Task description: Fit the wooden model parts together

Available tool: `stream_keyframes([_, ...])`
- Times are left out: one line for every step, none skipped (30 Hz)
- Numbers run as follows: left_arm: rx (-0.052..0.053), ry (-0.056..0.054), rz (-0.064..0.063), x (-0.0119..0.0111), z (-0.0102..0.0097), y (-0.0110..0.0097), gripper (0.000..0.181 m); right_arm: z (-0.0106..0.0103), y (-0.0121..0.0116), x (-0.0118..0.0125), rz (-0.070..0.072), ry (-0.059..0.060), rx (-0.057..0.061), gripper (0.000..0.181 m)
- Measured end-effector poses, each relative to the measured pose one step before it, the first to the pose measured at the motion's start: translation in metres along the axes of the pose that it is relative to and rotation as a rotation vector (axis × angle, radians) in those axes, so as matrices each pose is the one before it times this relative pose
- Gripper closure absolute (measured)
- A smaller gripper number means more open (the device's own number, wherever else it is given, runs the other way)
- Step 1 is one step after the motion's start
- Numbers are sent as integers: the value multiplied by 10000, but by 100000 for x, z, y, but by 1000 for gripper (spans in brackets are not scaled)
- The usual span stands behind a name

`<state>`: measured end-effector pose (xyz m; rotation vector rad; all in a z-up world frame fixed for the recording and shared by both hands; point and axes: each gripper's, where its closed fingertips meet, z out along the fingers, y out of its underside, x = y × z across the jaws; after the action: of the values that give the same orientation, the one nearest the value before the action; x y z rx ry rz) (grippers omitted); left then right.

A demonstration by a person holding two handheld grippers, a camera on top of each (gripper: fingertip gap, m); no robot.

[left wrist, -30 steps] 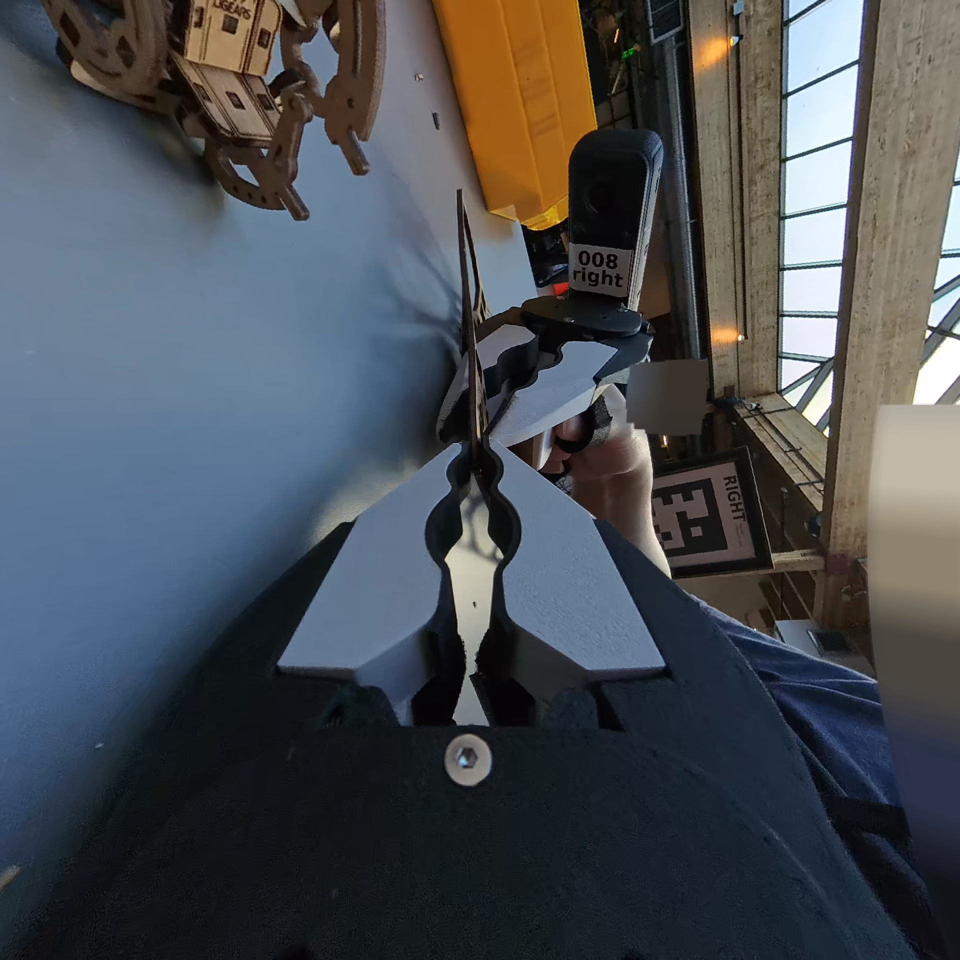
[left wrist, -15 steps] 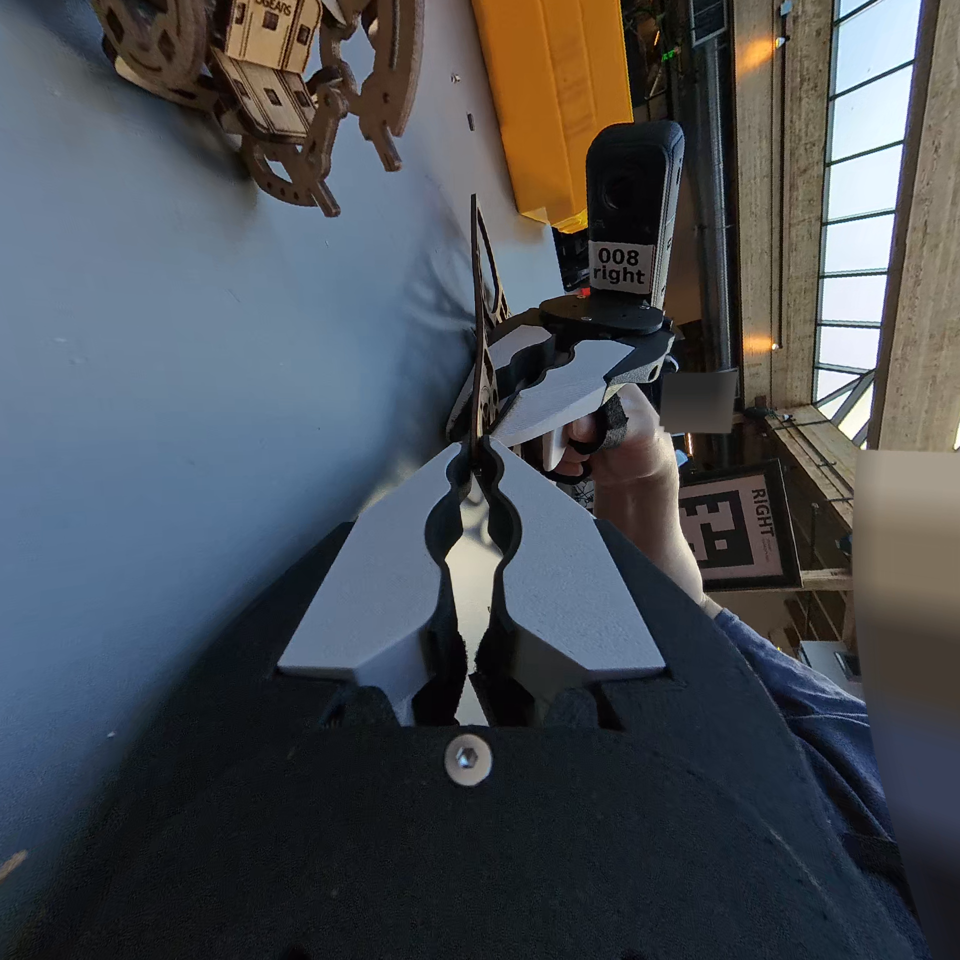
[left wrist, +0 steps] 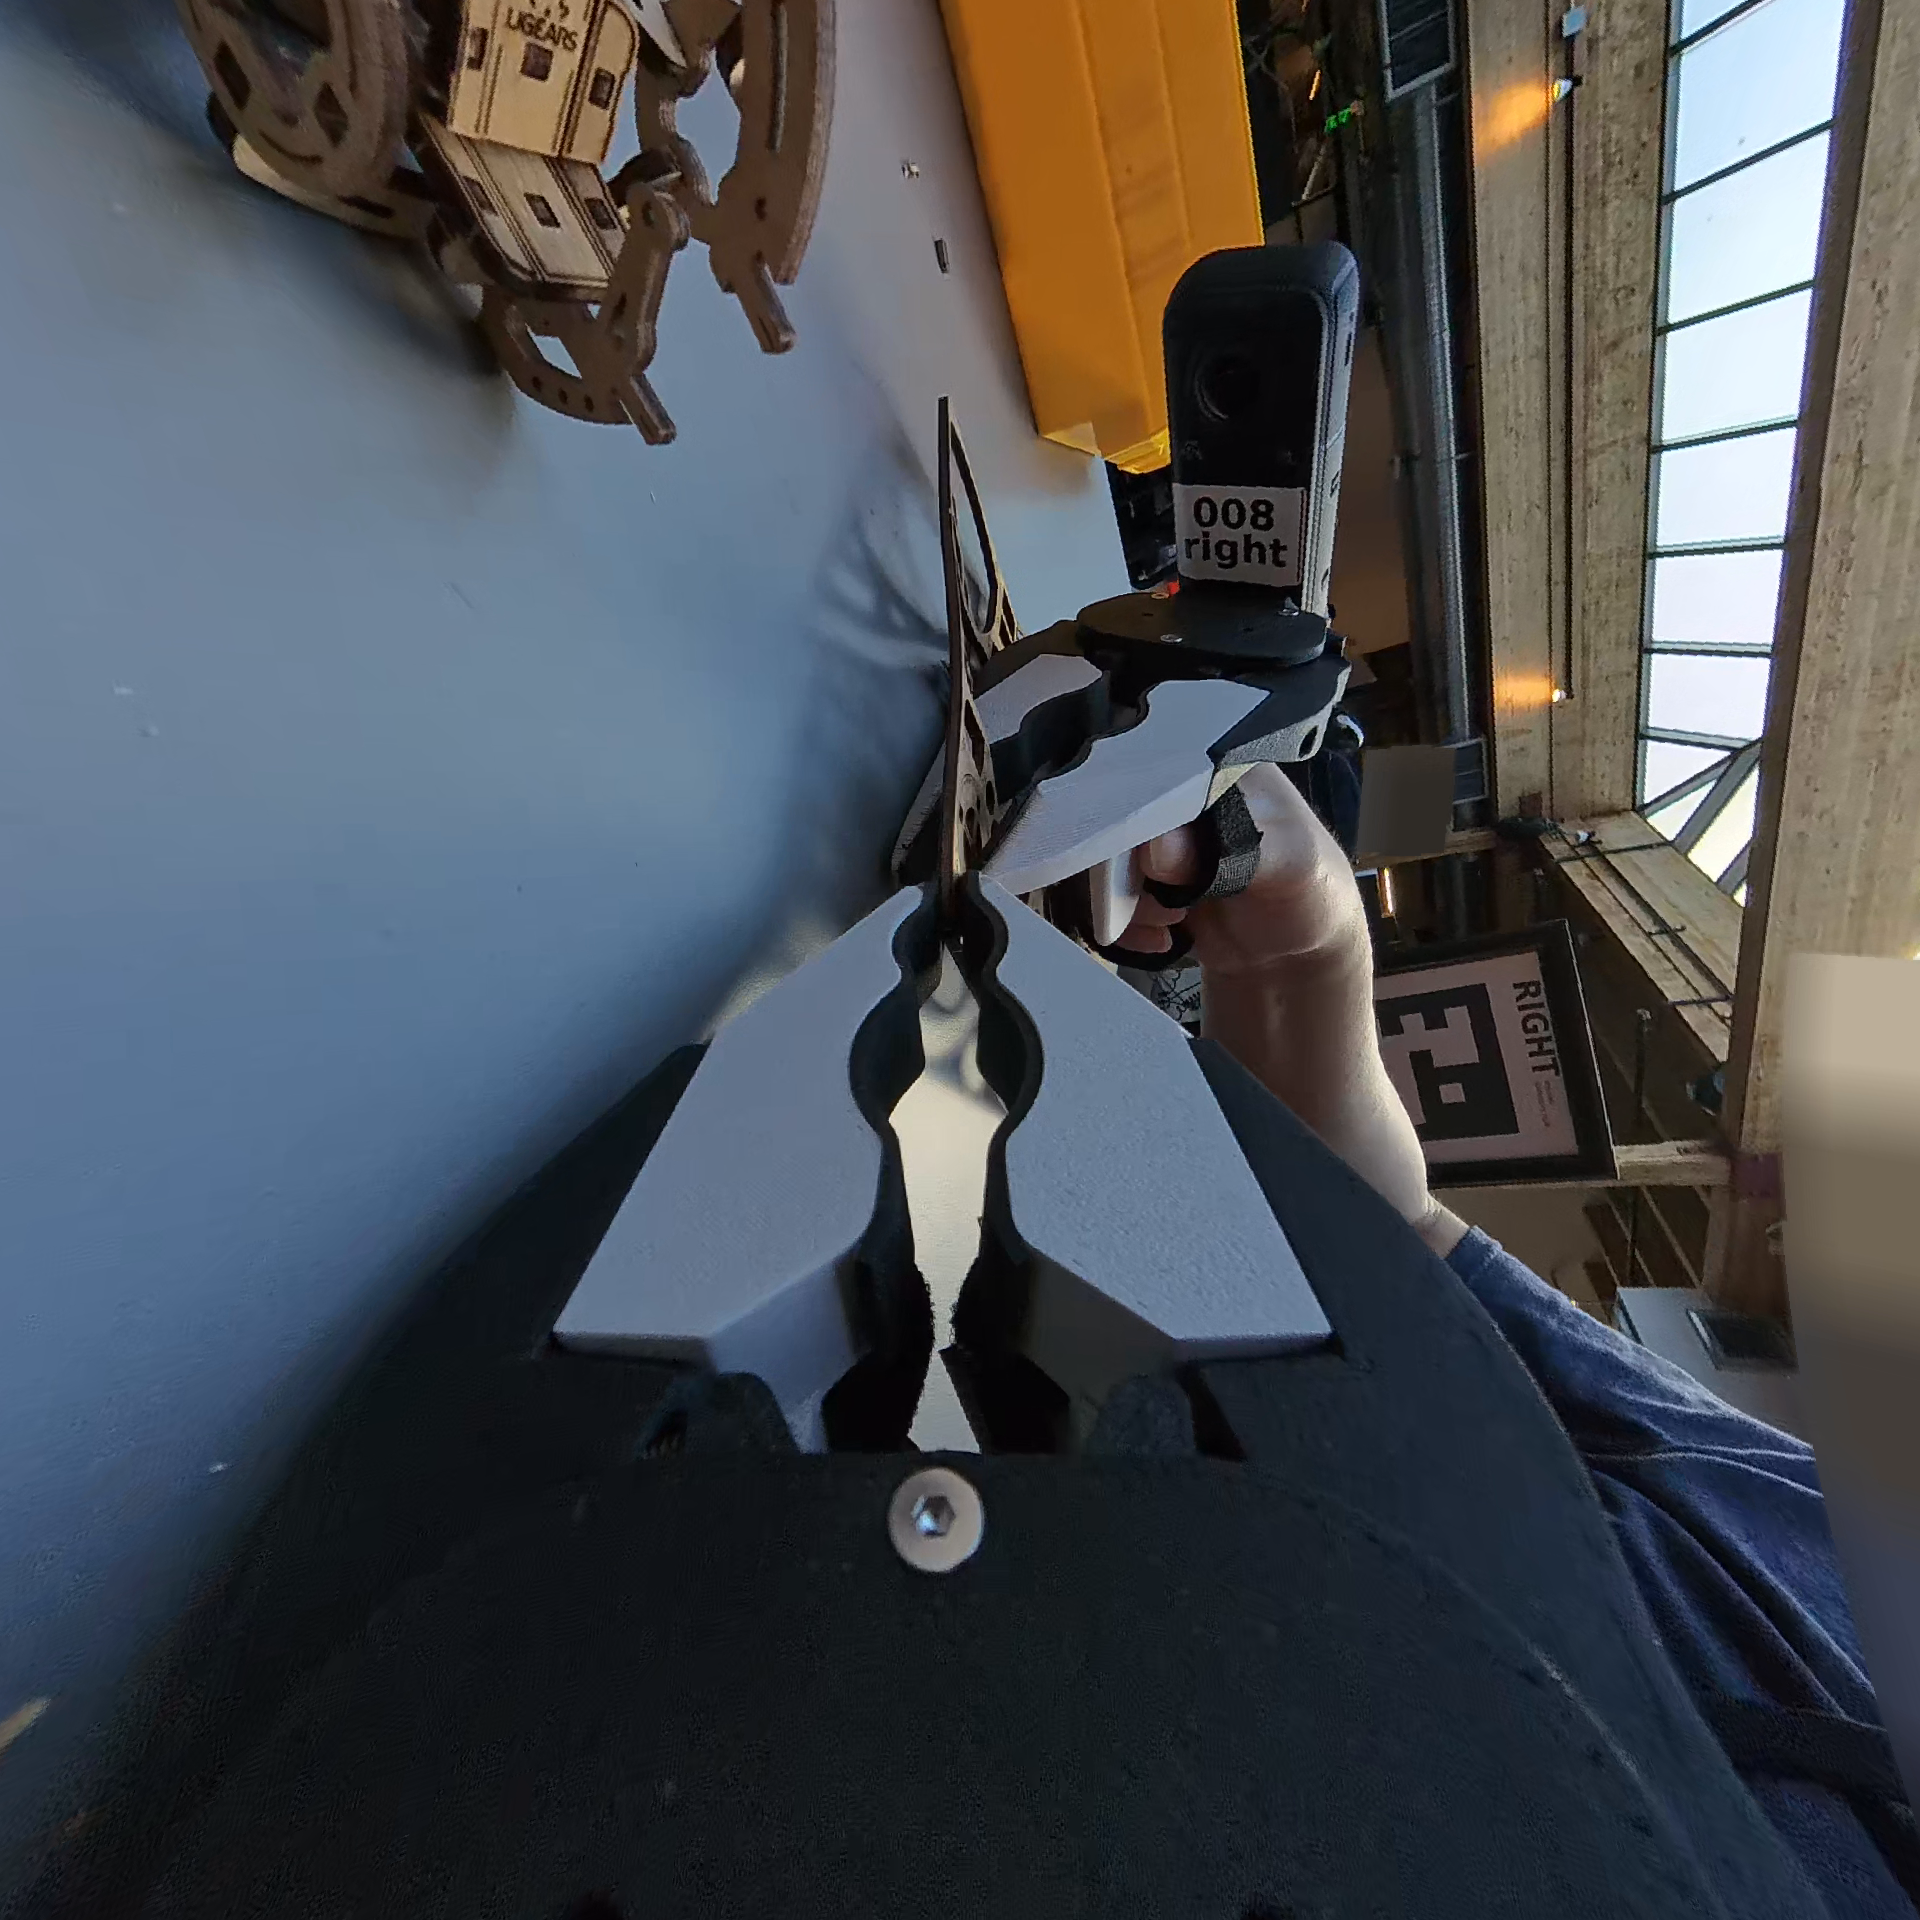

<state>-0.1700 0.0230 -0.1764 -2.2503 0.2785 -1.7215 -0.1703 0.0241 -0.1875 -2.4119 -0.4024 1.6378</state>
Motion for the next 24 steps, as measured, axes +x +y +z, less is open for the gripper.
stream_keyframes([16,11,83,48,-13,-58,180,-29,-64,-31,-60,131,26,167])
stream_keyframes([21,48,12,38,-30,-81,180,-14,-127,-72,-304,308,59,164])
stream_keyframes([7,105,-69,56,-30,-60,180,-51,-58,35,-354,516,27,162])
stream_keyframes([-2,93,-24,90,-18,-22,180,-155,-87,76,-331,574,97,160])
stream_keyframes([-14,30,54,63,17,12,180,-177,-59,91,-264,510,120,157])
stream_keyframes([-3,4,65,46,8,-5,180,-161,-101,107,-207,451,189,155])
stream_keyframes([-4,25,13,32,-4,-7,180,-94,-73,49,-245,393,202,152])
stream_keyframes([-5,65,-61,39,-22,-25,180,-97,-5,44,-221,318,136,150])
stream_keyframes([33,47,-68,-1,-42,-76,180,-106,-69,171,-135,259,139,147])
stream_keyframes([42,-27,6,-37,-53,-81,180,-156,-135,213,-47,175,151,145])
stream_keyframes([22,-57,65,-38,-26,-35,180,-222,-238,353,37,182,236,148])
stream_keyframes([51,-69,97,-19,-32,-26,180,-235,-234,10,55,14,240,147])
stream_keyframes([37,-62,100,-6,-23,-8,180,-209,-144,-74,-63,88,188,145])
stream_keyframes([20,-11,49,23,-16,4,179,-210,34,127,-277,383,54,145])
stream_keyframes([12,26,-2,27,-10,-4,180,-198,70,184,-546,553,-14,144])
stream_keyframes([2,36,-16,37,-3,-5,180,-160,11,199,-539,595,0,143])
stream_keyframes([12,19,-28,4,-12,-25,180,-130,-96,91,-427,503,50,143])
stream_keyframes([46,-2,-23,-20,-22,-59,180,-77,-219,-74,-351,365,129,141])
stream_keyframes([25,-3,-19,-20,-6,-38,180,-4,-108,9,-304,363,76,140])
stream_keyframes([-18,-7,-31,-30,19,13,180,55,0,116,-302,375,16,139])
stream_keyframes([-9,-15,-13,-22,7,7,180,33,-39,107,-256,335,54,139])
stream_keyframes([11,-10,1,-12,6,-6,180,7,-85,75,-226,286,76,139])
stream_keyframes([-6,0,-6,-6,9,4,180,37,-36,-92,-178,133,43,139])
stream_keyframes([-5,-1,-11,-3,-1,10,179,28,-5,-78,-101,100,-7,139])
